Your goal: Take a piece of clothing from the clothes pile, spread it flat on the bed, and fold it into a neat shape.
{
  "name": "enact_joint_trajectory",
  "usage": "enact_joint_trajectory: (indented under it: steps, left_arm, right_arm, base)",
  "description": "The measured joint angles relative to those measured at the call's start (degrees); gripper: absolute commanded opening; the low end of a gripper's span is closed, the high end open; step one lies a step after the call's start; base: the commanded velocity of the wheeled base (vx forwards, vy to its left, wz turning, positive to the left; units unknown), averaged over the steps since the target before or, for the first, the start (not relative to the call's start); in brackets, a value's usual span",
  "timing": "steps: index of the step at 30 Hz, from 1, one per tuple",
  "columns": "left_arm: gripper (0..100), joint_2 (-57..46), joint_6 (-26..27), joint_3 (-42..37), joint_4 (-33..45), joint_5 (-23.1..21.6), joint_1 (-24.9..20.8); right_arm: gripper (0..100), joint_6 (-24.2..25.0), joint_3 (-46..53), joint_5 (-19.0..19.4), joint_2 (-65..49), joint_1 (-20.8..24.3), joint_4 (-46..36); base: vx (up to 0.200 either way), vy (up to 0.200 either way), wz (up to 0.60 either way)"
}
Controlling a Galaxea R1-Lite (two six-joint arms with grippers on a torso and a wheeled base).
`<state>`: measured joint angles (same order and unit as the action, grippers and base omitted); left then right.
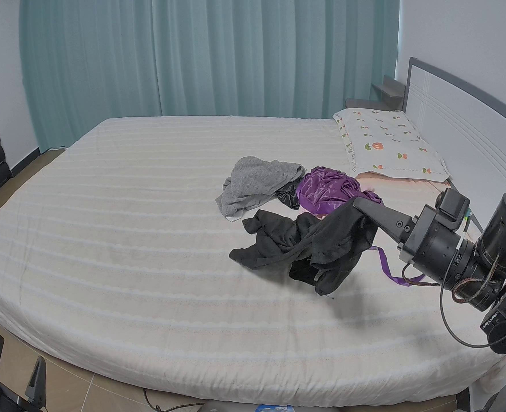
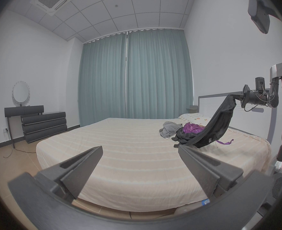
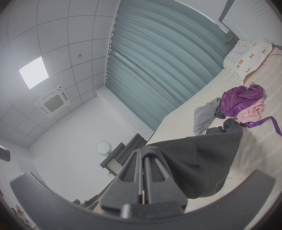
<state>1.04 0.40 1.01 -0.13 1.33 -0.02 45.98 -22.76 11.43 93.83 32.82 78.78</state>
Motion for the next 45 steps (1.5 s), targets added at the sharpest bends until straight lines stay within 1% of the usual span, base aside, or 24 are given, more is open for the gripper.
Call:
enact_joint_trajectory:
  steps: [5,9,17,27,30,32,34,40,42,45]
  left_arm:
    - [100,0.00,-0.45,0.00,0.09,0.12,0.00]
    - [100,-0.02,-1.79,0.00,0.09,0.56,0.00]
    - [100,0.00,-2.76,0.00,-0.07,1.49,0.02]
    - [100,-0.02,-3.08,0.00,-0.27,1.60,0.02]
    - [100,0.00,-5.08,0.20,-0.77,1.87,0.00]
    - [100,0.45,-6.67,1.79,-0.95,1.90,-0.11]
    - [100,1.80,-6.97,4.96,-0.87,1.71,-0.30]
    - [100,7.67,-4.74,15.58,-0.13,0.63,-1.38]
    - [100,10.36,-3.88,17.14,0.21,-0.07,-1.87]
    - [100,16.04,-2.85,17.48,0.45,-1.46,-2.54]
  right_arm:
    - [0,-0.09,1.01,-0.02,-1.30,0.41,0.00]
    - [0,-0.17,1.40,-0.11,-2.29,1.27,-0.04]
    - [0,-0.28,1.55,-0.20,-3.45,1.13,-0.57]
    - [0,-0.35,1.38,-0.13,-2.84,0.95,-0.66]
    - [0,-0.35,1.34,-0.11,-2.57,0.94,-0.63]
    - [0,-0.35,1.32,-0.09,-2.33,0.91,-0.61]
    - [0,-0.35,1.27,-0.11,-2.00,0.91,-0.52]
    - [0,-0.33,1.23,-0.11,-1.05,0.98,-0.33]
    - [0,-0.33,1.23,-0.11,-0.76,0.98,-0.30]
    - [0,-0.30,1.23,-0.11,-0.41,0.98,-0.20]
  base:
    - [0.000,0.000,0.00]
    - [0.000,0.000,0.00]
    - [0.000,0.000,0.00]
    - [0.000,0.000,0.00]
    - [0.000,0.000,0.00]
    - [0.000,0.000,0.00]
    - [0.000,0.000,0.00]
    - [0.000,0.000,0.00]
    - [0.000,0.000,0.00]
    - [0.000,0.000,0.00]
